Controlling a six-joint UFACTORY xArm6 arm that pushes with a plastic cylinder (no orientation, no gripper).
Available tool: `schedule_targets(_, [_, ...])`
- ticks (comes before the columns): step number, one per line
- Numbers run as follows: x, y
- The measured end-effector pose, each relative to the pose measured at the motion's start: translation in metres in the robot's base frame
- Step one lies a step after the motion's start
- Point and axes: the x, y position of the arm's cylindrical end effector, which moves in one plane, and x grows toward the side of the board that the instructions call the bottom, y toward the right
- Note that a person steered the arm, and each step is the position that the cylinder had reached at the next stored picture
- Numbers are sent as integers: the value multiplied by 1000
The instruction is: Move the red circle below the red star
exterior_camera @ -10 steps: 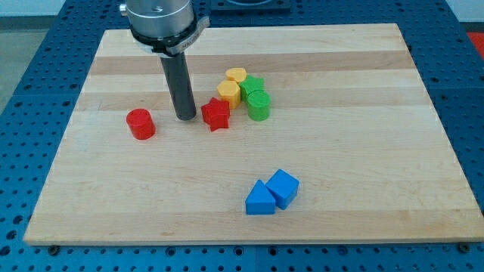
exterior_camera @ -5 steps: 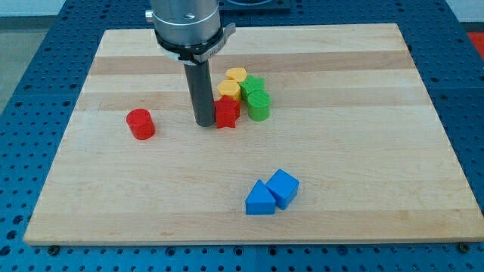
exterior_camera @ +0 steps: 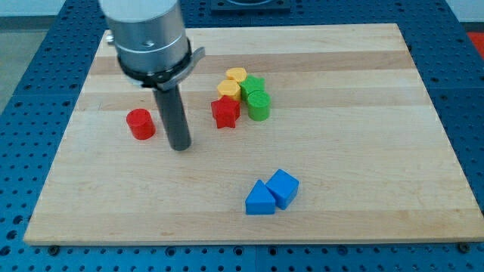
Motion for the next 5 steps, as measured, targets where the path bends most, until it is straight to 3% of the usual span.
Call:
schedule_targets(3, [-2, -124])
schedule_targets(5, [-58, -133])
